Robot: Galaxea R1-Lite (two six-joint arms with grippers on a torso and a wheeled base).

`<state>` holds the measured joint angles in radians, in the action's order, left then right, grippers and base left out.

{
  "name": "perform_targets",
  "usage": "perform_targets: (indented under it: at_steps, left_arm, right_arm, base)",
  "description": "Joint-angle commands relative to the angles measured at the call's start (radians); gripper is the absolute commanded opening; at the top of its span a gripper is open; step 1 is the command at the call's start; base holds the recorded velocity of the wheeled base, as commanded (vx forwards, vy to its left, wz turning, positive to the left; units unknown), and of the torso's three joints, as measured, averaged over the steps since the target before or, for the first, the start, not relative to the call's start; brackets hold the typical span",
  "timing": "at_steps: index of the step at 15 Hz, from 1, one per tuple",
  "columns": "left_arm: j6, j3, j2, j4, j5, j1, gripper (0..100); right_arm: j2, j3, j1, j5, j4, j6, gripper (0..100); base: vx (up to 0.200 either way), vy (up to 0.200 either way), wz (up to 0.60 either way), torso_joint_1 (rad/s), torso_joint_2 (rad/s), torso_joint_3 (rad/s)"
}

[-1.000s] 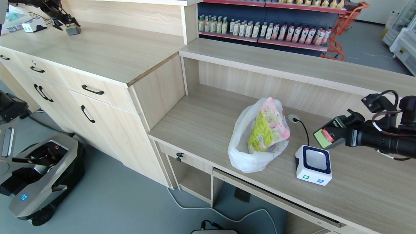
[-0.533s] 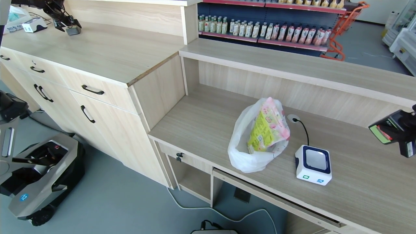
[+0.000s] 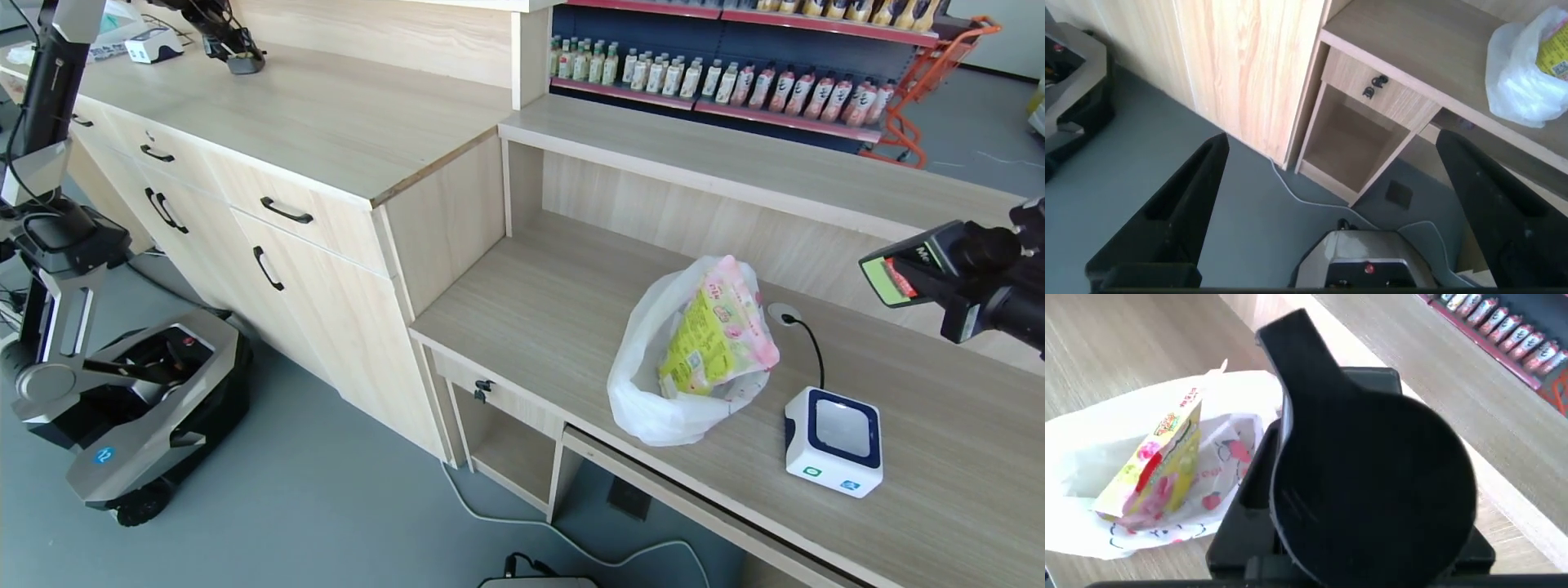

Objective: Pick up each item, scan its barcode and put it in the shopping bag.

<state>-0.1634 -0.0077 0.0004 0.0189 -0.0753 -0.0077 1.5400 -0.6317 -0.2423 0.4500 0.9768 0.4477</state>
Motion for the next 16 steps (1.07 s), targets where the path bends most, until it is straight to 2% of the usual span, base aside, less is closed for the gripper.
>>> perform_targets:
  at_steps: [1,4,16]
  left_arm:
    - [-0.001,0.000,0.000,-0.001,0.000,0.002,100]
    - [-0.001,0.000,0.000,-0.001,0.000,0.002,100]
    - [-0.001,0.000,0.000,-0.001,0.000,0.002,100]
  right_arm:
    - [0.075,-0.003,0.054,-0.001,0.010,-0.052,0]
    - [0.140,-0.006,0.092,-0.001,0.016,-0.142,0]
    - [0.422,-0.016,0.156,-0.005,0.043,-0.149,0]
  base:
    - [0.000,0.000,0.00,0.000,0.00,0.000]
    - [0.000,0.000,0.00,0.000,0.00,0.000]
    - [0.000,0.000,0.00,0.000,0.00,0.000]
